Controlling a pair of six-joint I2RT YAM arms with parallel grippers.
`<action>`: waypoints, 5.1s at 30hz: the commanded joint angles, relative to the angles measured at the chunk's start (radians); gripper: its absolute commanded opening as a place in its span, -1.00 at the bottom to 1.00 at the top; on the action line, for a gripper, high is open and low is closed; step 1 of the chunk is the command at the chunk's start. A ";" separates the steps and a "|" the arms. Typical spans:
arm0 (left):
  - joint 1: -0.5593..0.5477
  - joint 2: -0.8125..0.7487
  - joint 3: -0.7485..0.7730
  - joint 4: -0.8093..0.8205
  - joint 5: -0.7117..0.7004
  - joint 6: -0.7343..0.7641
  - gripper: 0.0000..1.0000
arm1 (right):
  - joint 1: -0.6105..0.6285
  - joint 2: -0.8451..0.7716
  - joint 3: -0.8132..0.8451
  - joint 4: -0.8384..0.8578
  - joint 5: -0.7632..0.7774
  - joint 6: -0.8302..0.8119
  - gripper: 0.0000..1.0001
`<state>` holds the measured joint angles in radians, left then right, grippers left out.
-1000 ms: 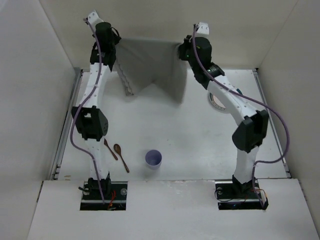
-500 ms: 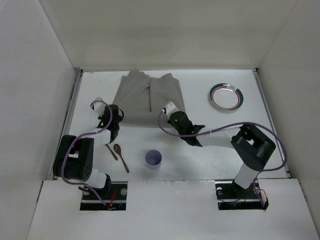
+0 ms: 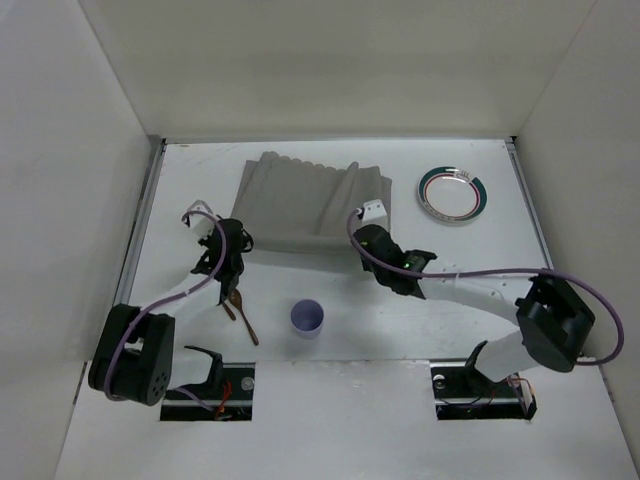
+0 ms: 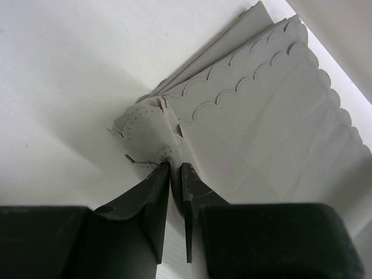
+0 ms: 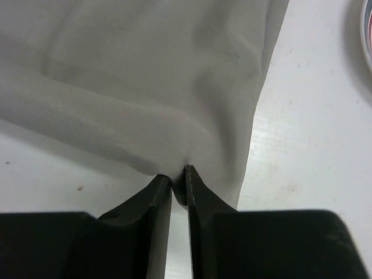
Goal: Set the dinner table for one person
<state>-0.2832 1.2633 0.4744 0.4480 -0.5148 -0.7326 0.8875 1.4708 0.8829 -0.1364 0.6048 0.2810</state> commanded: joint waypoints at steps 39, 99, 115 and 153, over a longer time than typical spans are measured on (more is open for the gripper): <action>0.086 0.797 0.853 -0.216 0.279 0.038 -0.28 | -0.565 0.536 0.484 0.162 -0.517 0.357 -0.54; 0.048 0.142 0.013 -0.098 0.150 -0.109 -0.68 | -0.503 -0.119 -0.337 0.374 -0.433 0.587 -0.64; -0.078 0.029 -0.077 -0.150 0.142 -0.129 -0.88 | -0.618 -0.248 -0.469 0.325 -0.419 0.577 -0.72; -0.270 -0.232 -0.158 0.227 -0.106 0.183 0.14 | -0.830 -0.190 -0.139 0.294 -0.312 0.642 -0.38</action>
<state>-0.5606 1.0206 0.3317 0.5655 -0.5976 -0.5732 0.1272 1.2190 0.7048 0.0723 0.2810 0.8665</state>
